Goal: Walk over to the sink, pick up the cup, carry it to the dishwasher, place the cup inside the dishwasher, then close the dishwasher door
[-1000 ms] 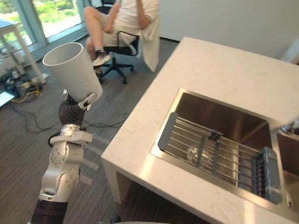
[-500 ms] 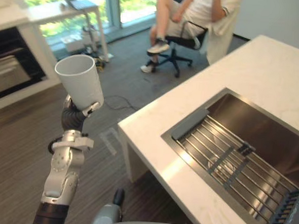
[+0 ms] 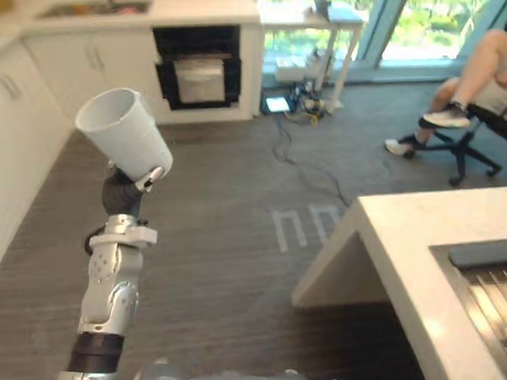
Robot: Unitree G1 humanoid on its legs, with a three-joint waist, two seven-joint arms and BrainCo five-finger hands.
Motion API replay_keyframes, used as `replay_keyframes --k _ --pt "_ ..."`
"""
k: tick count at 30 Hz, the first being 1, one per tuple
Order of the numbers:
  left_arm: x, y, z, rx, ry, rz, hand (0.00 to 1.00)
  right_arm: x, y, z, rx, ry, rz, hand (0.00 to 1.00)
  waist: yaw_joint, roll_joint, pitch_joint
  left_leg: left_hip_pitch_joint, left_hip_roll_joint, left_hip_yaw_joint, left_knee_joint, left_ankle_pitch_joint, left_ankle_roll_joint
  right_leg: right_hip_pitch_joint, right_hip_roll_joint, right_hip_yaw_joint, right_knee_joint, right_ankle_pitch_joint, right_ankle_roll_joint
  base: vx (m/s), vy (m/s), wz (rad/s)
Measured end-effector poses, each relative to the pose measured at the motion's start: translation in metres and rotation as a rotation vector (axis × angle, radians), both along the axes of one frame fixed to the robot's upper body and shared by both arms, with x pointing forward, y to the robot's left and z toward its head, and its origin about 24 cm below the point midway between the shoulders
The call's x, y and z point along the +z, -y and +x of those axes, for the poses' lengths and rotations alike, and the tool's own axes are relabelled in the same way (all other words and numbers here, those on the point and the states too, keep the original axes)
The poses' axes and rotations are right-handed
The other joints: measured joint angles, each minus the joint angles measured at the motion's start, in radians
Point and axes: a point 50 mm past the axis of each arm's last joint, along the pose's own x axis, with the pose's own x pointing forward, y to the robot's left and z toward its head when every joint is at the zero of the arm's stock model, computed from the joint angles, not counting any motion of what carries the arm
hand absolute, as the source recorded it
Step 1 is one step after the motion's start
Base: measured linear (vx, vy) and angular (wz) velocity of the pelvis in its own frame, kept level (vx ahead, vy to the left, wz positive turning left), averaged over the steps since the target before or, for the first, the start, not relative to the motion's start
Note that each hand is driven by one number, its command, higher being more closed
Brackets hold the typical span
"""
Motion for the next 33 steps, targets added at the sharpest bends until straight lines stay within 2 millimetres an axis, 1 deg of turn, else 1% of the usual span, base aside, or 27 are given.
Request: replay_keyframes --k 1,2,3,4,5,6,7,8,9,10,11,12,13,14,15,16,17,18,20,22,25,28,31,32,33 --pt "0.000 0.005 0.000 -0.017 0.003 -0.003 1.00 0.003 0.008 0.000 -0.006 0.003 -0.019 0.00 -0.013 0.026 -0.010 0.025 -0.020 -0.014 -0.071 -0.017 -0.082 -0.003 -0.019 -0.003 -0.005 0.012 0.019 -0.17 0.533 0.72" --pt "0.000 0.008 0.001 -0.036 0.003 0.009 1.00 0.004 0.011 0.000 -0.038 0.011 -0.025 0.00 -0.034 0.050 -0.027 0.055 -0.079 0.005 -0.184 -0.057 -0.144 0.002 -0.050 -0.022 -0.053 0.056 0.028 -0.10 0.517 0.82" --pt "0.003 0.009 0.002 -0.043 0.014 0.019 1.00 0.000 0.000 -0.002 -0.039 -0.002 0.010 0.00 -0.047 0.053 -0.028 0.079 -0.127 0.030 -0.292 -0.067 -0.163 0.021 -0.070 -0.052 -0.103 0.108 0.028 -0.09 0.520 0.74" --pt "0.004 0.010 0.003 -0.046 0.018 0.020 1.00 -0.002 -0.004 -0.004 -0.038 -0.010 0.023 0.00 -0.049 0.053 -0.027 0.088 -0.136 0.036 -0.317 -0.067 -0.168 0.024 -0.073 -0.061 -0.113 0.121 0.037 -0.05 0.499 0.82" --pt "0.009 0.014 0.007 -0.064 0.034 0.024 1.00 -0.007 -0.018 -0.009 -0.046 -0.033 0.063 0.00 -0.056 0.055 -0.026 0.104 -0.163 0.027 -0.412 -0.089 -0.211 0.033 -0.088 -0.104 -0.126 0.161 0.071 -0.10 0.521 0.82" --pt "0.007 0.015 0.012 -0.077 0.017 0.044 1.00 -0.010 -0.029 -0.010 -0.081 -0.036 0.078 0.00 -0.054 0.017 -0.009 0.134 -0.226 0.006 -0.498 -0.060 -0.215 0.045 -0.131 -0.120 -0.115 0.186 0.081 -0.12 0.475 0.82" --pt "0.005 0.015 0.013 -0.082 -0.001 0.051 1.00 -0.011 -0.031 -0.010 -0.085 -0.039 0.079 0.00 -0.055 -0.004 0.005 0.137 -0.241 0.002 -0.516 -0.060 -0.205 0.049 -0.140 -0.119 -0.116 0.202 0.081 -0.14 0.317 0.49" --pt "0.003 0.014 0.013 -0.090 -0.014 0.064 1.00 -0.011 -0.032 -0.011 -0.096 -0.044 0.078 0.00 -0.054 -0.008 0.009 0.138 -0.255 -0.006 -0.529 -0.064 -0.194 0.056 -0.148 -0.106 -0.121 0.218 0.076 -0.14 0.184 0.52" --pt "-0.004 0.016 0.014 -0.116 -0.053 0.087 1.00 -0.011 -0.032 -0.017 -0.128 -0.051 0.083 0.00 -0.054 -0.018 0.019 0.121 -0.270 -0.053 -0.540 -0.069 -0.170 0.059 -0.144 -0.039 -0.132 0.280 0.038 -0.13 0.172 0.65" --pt "-0.006 0.017 0.014 -0.128 -0.062 0.091 1.00 -0.011 -0.032 -0.022 -0.134 -0.058 0.083 0.00 -0.060 -0.015 0.021 0.112 -0.271 -0.074 -0.547 -0.064 -0.163 0.054 -0.134 -0.002 -0.132 0.305 0.013 -0.12 0.200 1.01" --pt "-0.008 0.019 0.015 -0.138 -0.072 0.093 1.00 -0.011 -0.034 -0.028 -0.155 -0.066 0.087 0.00 -0.066 -0.007 0.027 0.094 -0.265 -0.119 -0.555 -0.057 -0.155 0.051 -0.096 0.087 -0.133 0.322 -0.007 -0.05 0.121 0.86" --pt "-0.009 0.019 0.015 -0.138 -0.074 0.088 1.00 -0.012 -0.036 -0.031 -0.158 -0.072 0.092 0.00 -0.067 -0.008 0.026 0.087 -0.258 -0.137 -0.563 -0.048 -0.154 0.052 -0.066 0.117 -0.134 0.300 0.013 -0.02 0.076 0.90" --pt "-0.009 0.018 0.015 -0.138 -0.075 0.083 1.00 -0.013 -0.042 -0.039 -0.163 -0.087 0.103 0.00 -0.059 -0.017 0.023 0.091 -0.254 -0.153 -0.592 -0.028 -0.154 0.063 -0.011 0.125 -0.150 0.260 0.026 0.03 -0.017 0.50" --pt "-0.008 0.015 0.015 -0.121 -0.075 0.081 1.00 -0.013 -0.043 -0.038 -0.156 -0.083 0.103 0.00 -0.047 -0.023 0.020 0.090 -0.259 -0.156 -0.611 -0.004 -0.151 0.079 0.013 0.109 -0.199 0.249 0.025 0.04 -0.023 0.28" --pt "-0.008 0.013 0.015 -0.118 -0.078 0.085 1.00 -0.013 -0.043 -0.037 -0.146 -0.079 0.103 0.00 -0.044 -0.027 0.019 0.087 -0.265 -0.157 -0.611 0.005 -0.150 0.091 0.013 0.111 -0.225 0.252 0.025 0.05 -0.029 0.10" --pt "-0.010 0.014 0.015 -0.130 -0.093 0.105 1.00 -0.013 -0.044 -0.026 -0.104 -0.044 0.098 0.00 -0.045 -0.039 0.018 0.084 -0.275 -0.163 -0.610 0.021 -0.140 0.110 0.011 0.111 -0.260 0.249 0.031 0.05 -0.038 0.08" --pt "-0.012 0.019 0.015 -0.155 -0.111 0.114 1.00 -0.011 -0.043 -0.013 -0.064 0.001 0.092 0.00 -0.044 -0.030 0.023 0.084 -0.279 -0.162 -0.605 0.025 -0.138 0.121 0.011 0.104 -0.280 0.246 0.035 0.04 -0.043 0.10" --pt "-0.014 0.022 0.014 -0.168 -0.117 0.120 1.00 -0.010 -0.043 -0.006 -0.039 0.026 0.092 0.00 -0.045 -0.026 0.025 0.086 -0.281 -0.162 -0.605 0.027 -0.139 0.130 0.012 0.099 -0.292 0.244 0.037 0.03 -0.057 -0.03" --pt "-0.019 0.034 0.012 -0.210 -0.141 0.159 1.00 -0.007 -0.047 0.020 0.068 0.096 0.087 0.00 -0.042 -0.017 0.022 0.088 -0.278 -0.156 -0.606 0.034 -0.145 0.149 0.024 0.099 -0.338 0.237 0.047 0.00 -0.070 -0.09" --pt "-0.023 0.036 0.010 -0.208 -0.158 0.181 1.00 -0.006 -0.047 0.025 0.142 0.089 0.075 0.00 -0.038 -0.017 0.022 0.088 -0.264 -0.150 -0.612 0.043 -0.156 0.154 0.041 0.100 -0.358 0.230 0.052 -0.06 -0.091 -0.18" --pt "-0.032 0.031 0.004 -0.172 -0.201 0.180 1.00 -0.005 -0.051 0.037 0.221 0.103 0.086 0.00 -0.038 -0.016 0.023 0.093 -0.229 -0.131 -0.613 0.059 -0.172 0.141 0.075 0.120 -0.367 0.211 0.060 -0.11 -0.097 -0.23" --pt "-0.040 0.027 0.003 -0.145 -0.239 0.173 1.00 -0.005 -0.054 0.037 0.241 0.113 0.130 0.00 -0.038 -0.012 0.019 0.100 -0.197 -0.122 -0.614 0.065 -0.188 0.143 0.105 0.125 -0.374 0.204 0.068 -0.13 -0.075 -0.11" --pt "-0.044 0.026 -0.002 -0.119 -0.241 0.193 1.00 -0.005 -0.054 0.036 0.263 0.106 0.158 0.00 -0.040 -0.012 0.014 0.097 -0.184 -0.112 -0.614 0.061 -0.194 0.140 0.120 0.135 -0.382 0.205 0.067 -0.07 -0.026 -0.05" --pt "-0.043 0.003 -0.010 0.068 -0.207 0.171 1.00 -0.007 -0.053 0.028 0.241 0.048 0.209 0.00 -0.054 -0.010 -0.041 0.105 -0.180 -0.080 -0.613 0.054 -0.206 0.162 0.145 0.178 -0.467 0.249 0.054 0.00 0.000 0.00" --pt "-0.043 0.003 -0.010 0.068 -0.207 0.171 1.00 -0.007 -0.053 0.028 0.241 0.048 0.209 0.00 -0.054 -0.010 -0.041 0.105 -0.180 -0.080 -0.613 0.054 -0.206 0.162 0.145 0.178 -0.467 0.249 0.054 0.00 0.000 0.00"
